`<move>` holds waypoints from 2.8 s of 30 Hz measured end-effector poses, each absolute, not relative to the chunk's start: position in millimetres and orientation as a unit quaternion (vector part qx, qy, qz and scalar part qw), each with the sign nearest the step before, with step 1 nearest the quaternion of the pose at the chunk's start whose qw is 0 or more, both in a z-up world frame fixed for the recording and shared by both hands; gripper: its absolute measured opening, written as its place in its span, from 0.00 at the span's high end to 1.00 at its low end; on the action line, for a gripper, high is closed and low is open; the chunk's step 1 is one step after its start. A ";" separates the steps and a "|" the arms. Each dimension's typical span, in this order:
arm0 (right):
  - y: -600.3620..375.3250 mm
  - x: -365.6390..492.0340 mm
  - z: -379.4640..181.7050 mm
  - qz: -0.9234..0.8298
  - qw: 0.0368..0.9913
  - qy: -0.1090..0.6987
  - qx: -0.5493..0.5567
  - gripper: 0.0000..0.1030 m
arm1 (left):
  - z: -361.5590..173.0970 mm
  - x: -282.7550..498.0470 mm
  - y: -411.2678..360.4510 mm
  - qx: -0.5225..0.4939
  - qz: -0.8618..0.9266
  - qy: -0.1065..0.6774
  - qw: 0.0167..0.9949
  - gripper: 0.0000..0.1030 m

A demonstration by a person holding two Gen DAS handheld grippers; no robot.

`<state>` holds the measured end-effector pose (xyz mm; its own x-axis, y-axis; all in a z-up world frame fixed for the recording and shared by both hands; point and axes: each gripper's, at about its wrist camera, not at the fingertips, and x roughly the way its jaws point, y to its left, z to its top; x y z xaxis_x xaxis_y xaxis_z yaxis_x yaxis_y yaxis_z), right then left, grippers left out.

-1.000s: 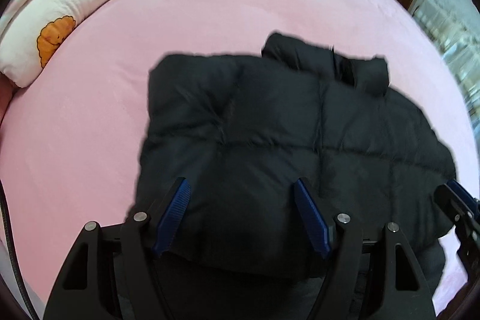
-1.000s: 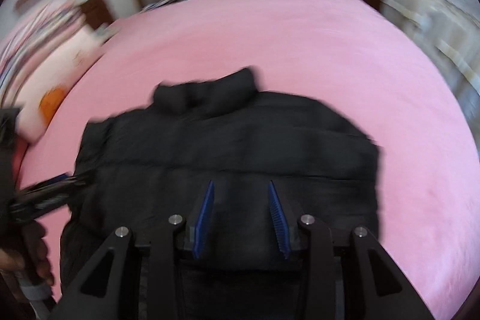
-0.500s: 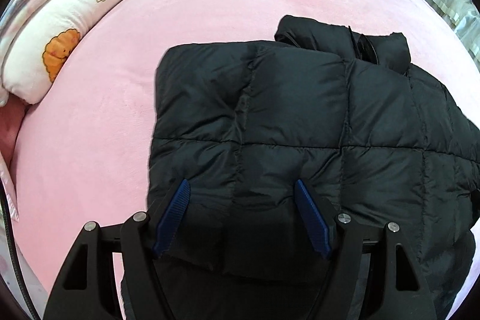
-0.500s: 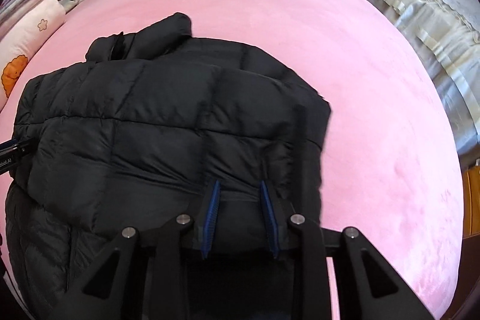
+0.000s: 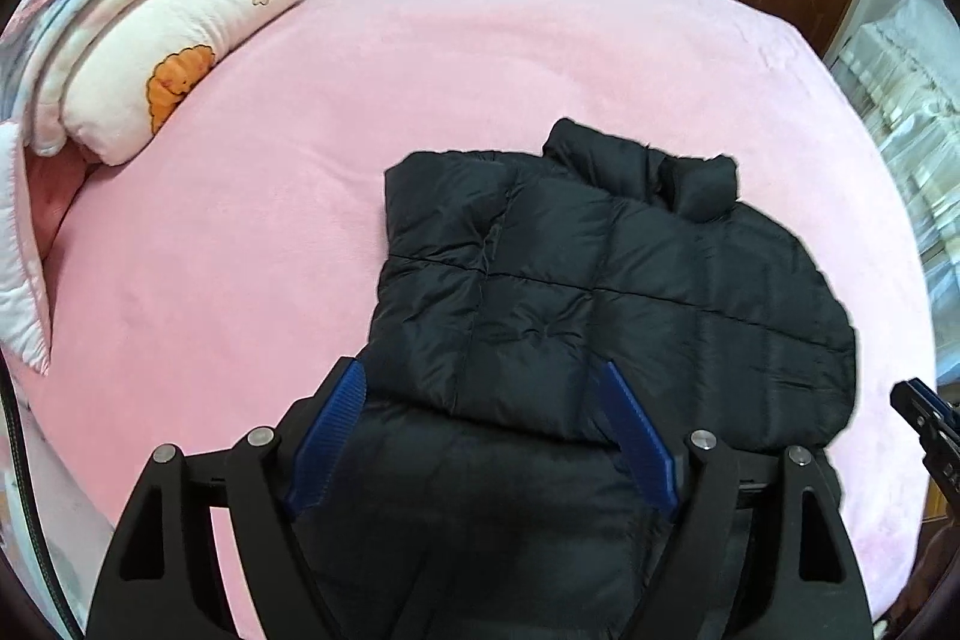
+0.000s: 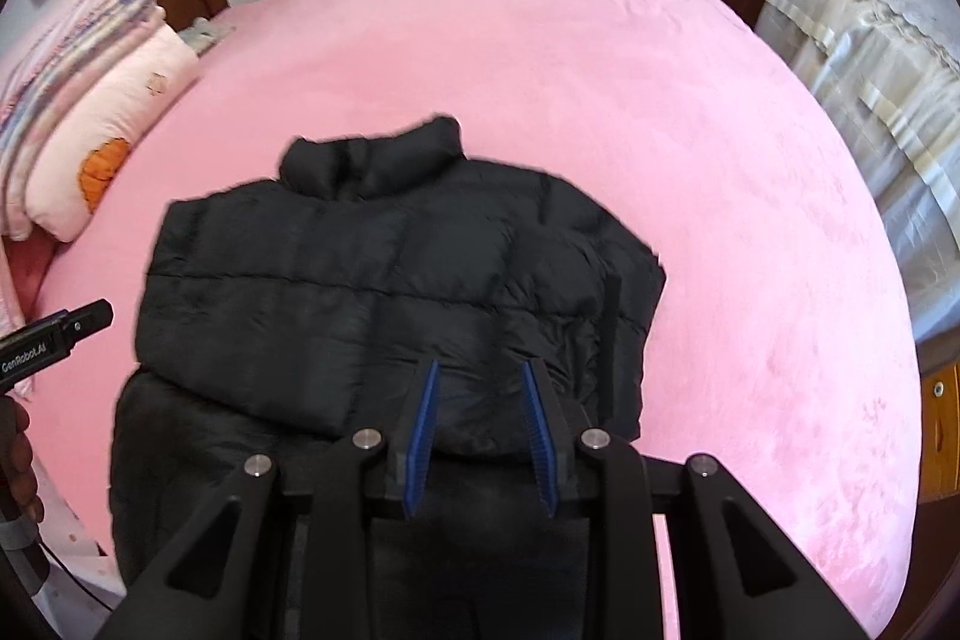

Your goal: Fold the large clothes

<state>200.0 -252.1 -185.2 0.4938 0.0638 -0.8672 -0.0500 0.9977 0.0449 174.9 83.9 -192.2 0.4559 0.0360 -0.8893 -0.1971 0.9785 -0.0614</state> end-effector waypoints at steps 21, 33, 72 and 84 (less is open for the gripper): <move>-264.7 133.2 -107.5 0.088 0.879 0.465 0.067 0.71 | -113.4 89.8 84.7 -0.109 0.024 0.509 0.854 0.20; -261.9 45.4 -98.0 0.032 0.897 0.427 0.107 0.70 | -122.1 42.1 110.7 -0.073 -0.026 0.521 0.850 0.20; -293.8 -108.7 -285.3 -0.050 0.809 0.564 0.157 0.28 | -355.4 -82.5 183.4 -0.132 -0.035 0.595 0.792 0.20; -317.5 -96.1 -342.4 -0.022 0.781 0.592 0.197 0.29 | -393.7 -82.1 181.4 -0.154 -0.049 0.585 0.795 0.20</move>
<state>-96.1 -317.5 -342.4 0.2990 0.1991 -0.9333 0.2670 0.9215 0.2821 -82.1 181.4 -393.7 0.3112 -0.2577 -0.9147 -0.1021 0.9479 -0.3018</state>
